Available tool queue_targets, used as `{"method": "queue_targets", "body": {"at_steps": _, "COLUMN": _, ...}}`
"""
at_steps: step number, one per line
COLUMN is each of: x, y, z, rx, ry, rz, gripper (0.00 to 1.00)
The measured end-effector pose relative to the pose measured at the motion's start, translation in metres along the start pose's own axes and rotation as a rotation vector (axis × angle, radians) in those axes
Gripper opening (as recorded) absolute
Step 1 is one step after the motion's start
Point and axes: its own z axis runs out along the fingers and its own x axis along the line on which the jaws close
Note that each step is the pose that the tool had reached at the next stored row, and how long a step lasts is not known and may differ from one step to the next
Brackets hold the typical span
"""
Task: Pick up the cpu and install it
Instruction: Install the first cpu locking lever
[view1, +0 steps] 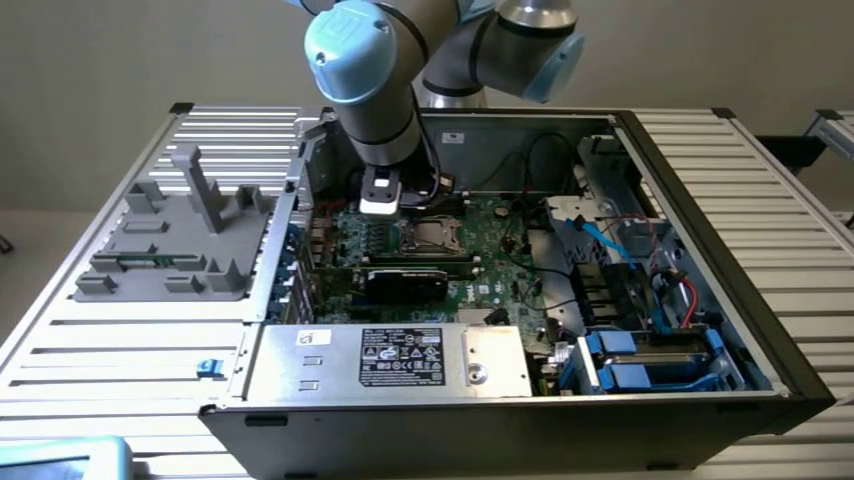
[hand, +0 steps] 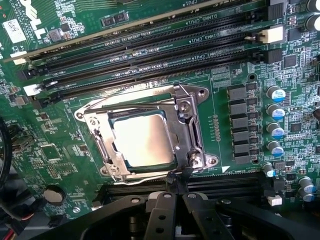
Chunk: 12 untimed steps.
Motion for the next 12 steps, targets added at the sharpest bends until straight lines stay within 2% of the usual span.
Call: {"method": "queue_targets", "body": {"at_steps": 12, "x": 0.0046, "y": -0.0009, "z": 0.0012, "rx": -0.001, "ry": 0.0025, "rz": 0.006, "gripper": 0.11}}
